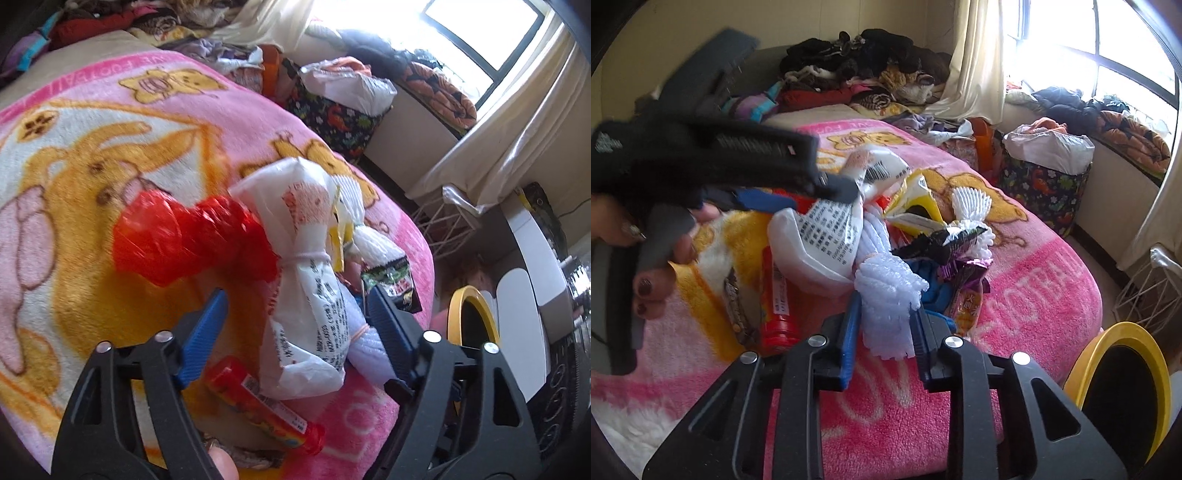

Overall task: Collect trash
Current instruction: 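Grasp the white plastic bag with the left tool while the right tool grasps the white mesh net, then carry both items over the yellow bin and open both tools to drop them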

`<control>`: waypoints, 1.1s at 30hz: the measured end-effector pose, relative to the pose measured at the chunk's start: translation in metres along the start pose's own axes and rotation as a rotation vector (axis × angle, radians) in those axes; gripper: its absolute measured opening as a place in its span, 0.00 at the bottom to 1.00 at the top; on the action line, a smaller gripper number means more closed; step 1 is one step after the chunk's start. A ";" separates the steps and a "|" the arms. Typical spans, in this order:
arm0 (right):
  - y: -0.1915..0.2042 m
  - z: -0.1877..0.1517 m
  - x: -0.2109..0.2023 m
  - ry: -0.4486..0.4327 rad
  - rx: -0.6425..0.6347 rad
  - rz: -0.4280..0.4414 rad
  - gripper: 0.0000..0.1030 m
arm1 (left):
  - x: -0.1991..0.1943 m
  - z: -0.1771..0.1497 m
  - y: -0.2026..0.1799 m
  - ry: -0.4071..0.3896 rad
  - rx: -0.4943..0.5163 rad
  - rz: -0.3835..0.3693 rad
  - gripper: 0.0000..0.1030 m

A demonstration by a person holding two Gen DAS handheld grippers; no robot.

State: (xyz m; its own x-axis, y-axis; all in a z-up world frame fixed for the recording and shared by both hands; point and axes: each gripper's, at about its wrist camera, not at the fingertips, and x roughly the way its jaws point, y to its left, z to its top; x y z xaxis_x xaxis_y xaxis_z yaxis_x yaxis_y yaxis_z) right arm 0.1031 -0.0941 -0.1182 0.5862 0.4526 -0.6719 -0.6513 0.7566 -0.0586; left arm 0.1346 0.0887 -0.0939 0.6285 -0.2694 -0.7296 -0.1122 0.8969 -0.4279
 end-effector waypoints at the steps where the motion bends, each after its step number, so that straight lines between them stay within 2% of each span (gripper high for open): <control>1: -0.001 0.001 -0.002 -0.005 0.008 0.007 0.23 | 0.002 -0.001 -0.002 0.012 0.002 -0.004 0.60; 5: -0.006 0.003 -0.009 -0.018 0.041 0.029 0.22 | 0.007 -0.001 -0.005 0.039 0.008 -0.008 0.35; 8: -0.006 0.004 -0.015 -0.027 0.054 0.040 0.21 | 0.001 -0.002 -0.005 0.027 0.008 -0.018 0.30; 17: 0.001 0.009 -0.045 -0.095 0.078 0.078 0.20 | -0.047 0.002 -0.011 -0.108 0.024 -0.038 0.27; 22: -0.002 0.013 -0.060 -0.140 0.108 0.062 0.19 | -0.071 0.006 -0.013 -0.164 0.036 -0.038 0.27; 23: -0.003 0.014 -0.062 -0.149 0.116 0.060 0.13 | -0.075 0.006 -0.014 -0.172 0.038 -0.042 0.26; 33: -0.024 0.018 -0.099 -0.250 0.178 0.017 0.13 | -0.086 0.004 -0.040 -0.198 0.091 -0.082 0.26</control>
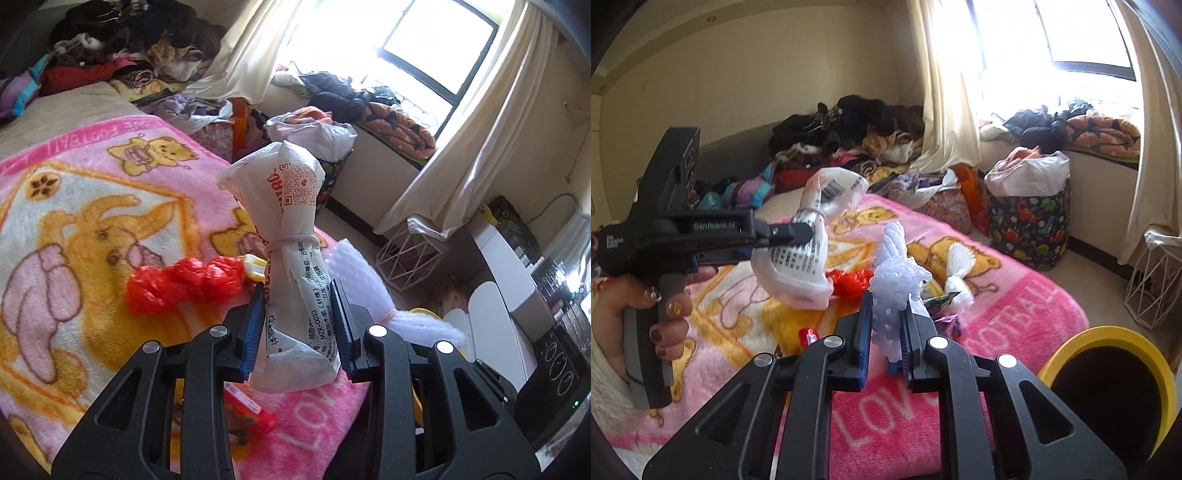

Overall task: Collect trash
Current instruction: 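Carry both items over the yellow bin and open both tools to drop them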

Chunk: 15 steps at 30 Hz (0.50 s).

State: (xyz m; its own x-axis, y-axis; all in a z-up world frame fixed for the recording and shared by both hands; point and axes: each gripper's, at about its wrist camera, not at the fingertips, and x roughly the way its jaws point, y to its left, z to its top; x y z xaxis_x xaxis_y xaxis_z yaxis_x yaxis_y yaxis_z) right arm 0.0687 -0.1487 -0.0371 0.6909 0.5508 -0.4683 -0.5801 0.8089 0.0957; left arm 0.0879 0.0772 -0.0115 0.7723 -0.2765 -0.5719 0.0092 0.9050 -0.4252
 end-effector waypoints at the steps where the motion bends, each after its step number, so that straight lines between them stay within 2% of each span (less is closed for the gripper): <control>1: -0.002 0.000 -0.004 -0.009 0.002 -0.011 0.13 | 0.001 0.000 -0.004 0.002 0.007 -0.009 0.26; 7: -0.020 0.001 -0.023 -0.039 0.024 -0.075 0.13 | 0.008 -0.004 -0.029 0.018 0.048 -0.055 0.26; 15: -0.059 -0.014 -0.051 -0.047 0.096 -0.186 0.13 | 0.024 -0.015 -0.067 0.055 0.110 -0.118 0.26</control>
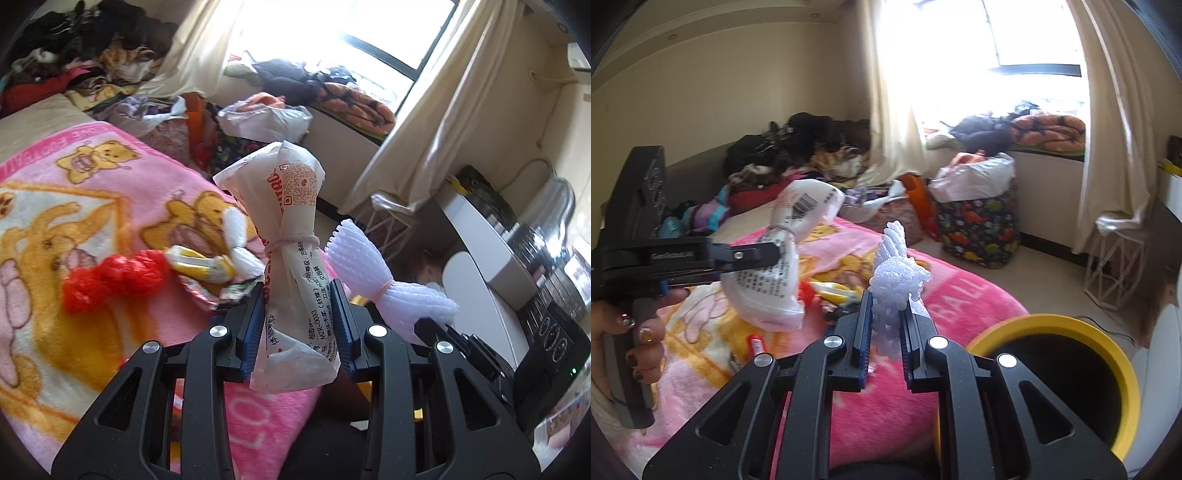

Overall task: Collect trash
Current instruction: 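Carry both items over the yellow bin and open both tools to drop them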

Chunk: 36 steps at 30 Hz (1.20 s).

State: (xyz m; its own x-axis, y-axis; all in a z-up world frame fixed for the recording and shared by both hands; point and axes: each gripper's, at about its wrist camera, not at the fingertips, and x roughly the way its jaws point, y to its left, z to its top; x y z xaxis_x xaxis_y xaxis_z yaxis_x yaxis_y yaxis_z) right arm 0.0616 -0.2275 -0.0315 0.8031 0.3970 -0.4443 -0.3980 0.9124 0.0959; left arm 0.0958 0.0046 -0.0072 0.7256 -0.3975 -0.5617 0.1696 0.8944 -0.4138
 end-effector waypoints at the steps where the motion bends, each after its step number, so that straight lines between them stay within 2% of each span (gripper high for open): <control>1: -0.005 -0.002 -0.002 0.001 0.009 -0.011 0.13 | 0.002 -0.001 -0.004 0.004 0.007 -0.005 0.26; 17: -0.083 -0.034 -0.031 0.034 0.145 -0.187 0.13 | 0.044 -0.015 -0.065 0.080 0.103 -0.087 0.27; 27: -0.109 -0.052 -0.035 0.099 0.198 -0.236 0.13 | 0.071 -0.026 -0.092 0.135 0.141 -0.117 0.27; 36: -0.133 -0.070 -0.040 0.154 0.237 -0.272 0.15 | 0.107 -0.042 -0.117 0.217 0.175 -0.140 0.27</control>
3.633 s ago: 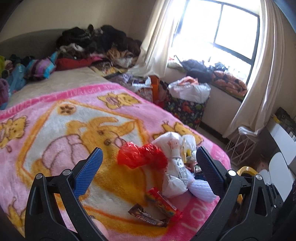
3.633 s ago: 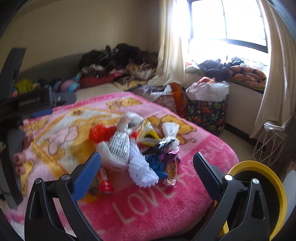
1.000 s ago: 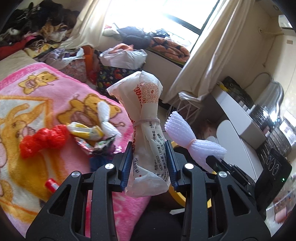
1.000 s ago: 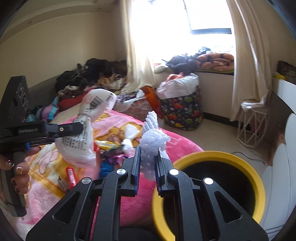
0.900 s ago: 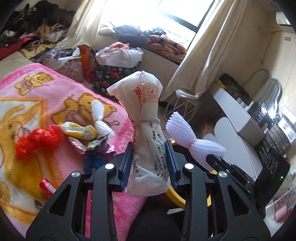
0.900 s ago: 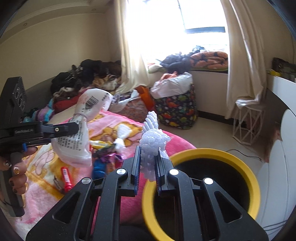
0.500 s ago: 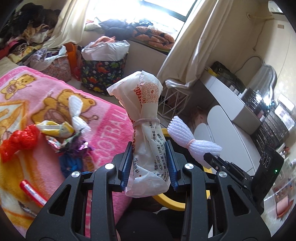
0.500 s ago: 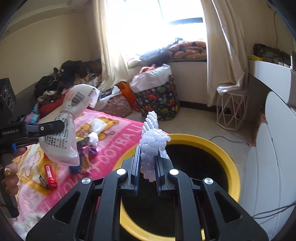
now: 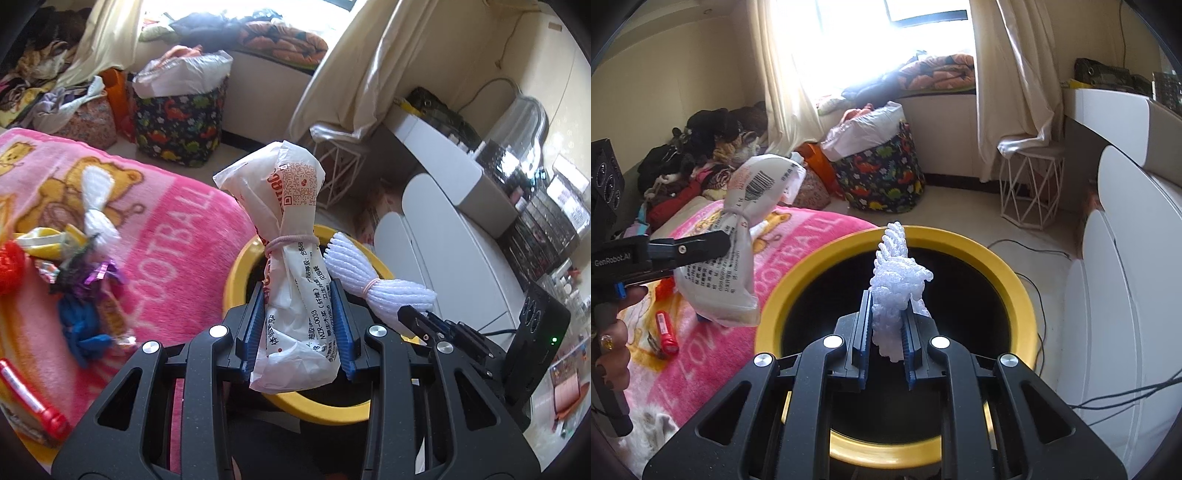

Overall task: Collect trash
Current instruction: 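Carry both items over the yellow bin and open both tools to drop them, then move both tools back over the remaining trash on the blanket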

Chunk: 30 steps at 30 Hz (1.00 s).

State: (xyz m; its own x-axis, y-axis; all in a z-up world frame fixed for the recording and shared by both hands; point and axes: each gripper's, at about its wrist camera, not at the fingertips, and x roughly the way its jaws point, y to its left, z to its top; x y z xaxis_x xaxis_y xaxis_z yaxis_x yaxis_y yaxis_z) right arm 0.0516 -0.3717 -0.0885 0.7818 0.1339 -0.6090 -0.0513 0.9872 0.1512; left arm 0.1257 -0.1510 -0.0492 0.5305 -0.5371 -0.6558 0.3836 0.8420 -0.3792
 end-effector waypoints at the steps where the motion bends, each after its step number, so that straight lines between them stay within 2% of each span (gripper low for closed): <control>1: -0.003 -0.001 0.000 0.005 0.004 -0.005 0.15 | 0.006 -0.001 -0.002 0.012 0.004 -0.002 0.27; 4: -0.012 -0.005 0.002 0.020 0.023 -0.014 0.22 | 0.021 -0.002 -0.007 0.041 0.013 -0.006 0.28; 6: -0.017 -0.006 0.002 0.021 0.028 -0.031 0.35 | 0.030 -0.002 -0.010 0.056 0.021 -0.008 0.29; 7: -0.018 -0.006 0.002 0.020 0.028 -0.039 0.38 | 0.034 -0.002 -0.012 0.060 0.026 -0.003 0.31; 8: -0.019 -0.006 0.001 0.015 0.029 -0.049 0.44 | 0.036 -0.003 -0.013 0.060 0.029 0.000 0.34; 10: -0.021 -0.006 0.001 0.010 0.030 -0.048 0.48 | 0.037 -0.002 -0.014 0.049 0.033 0.002 0.52; 11: -0.019 -0.005 0.001 0.009 0.027 -0.047 0.50 | 0.036 -0.002 -0.015 0.042 0.038 0.001 0.57; 16: -0.010 -0.005 0.002 0.012 -0.014 -0.034 0.60 | 0.027 0.000 -0.011 0.009 0.042 0.022 0.65; 18: -0.002 -0.007 0.003 0.027 -0.044 -0.012 0.67 | 0.021 0.002 -0.008 -0.007 0.032 0.028 0.67; 23: 0.027 -0.016 0.015 0.092 -0.113 0.041 0.69 | -0.002 0.006 0.006 -0.062 0.010 0.057 0.68; 30: 0.067 -0.015 0.015 0.088 -0.183 0.110 0.70 | -0.037 0.008 0.032 -0.126 -0.019 0.120 0.68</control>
State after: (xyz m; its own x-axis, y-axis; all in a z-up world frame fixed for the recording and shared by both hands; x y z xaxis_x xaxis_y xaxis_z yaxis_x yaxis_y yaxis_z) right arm 0.0506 -0.3022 -0.0989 0.7089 0.2403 -0.6631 -0.2512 0.9645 0.0811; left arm 0.1243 -0.1047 -0.0313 0.6627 -0.4334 -0.6107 0.2981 0.9008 -0.3159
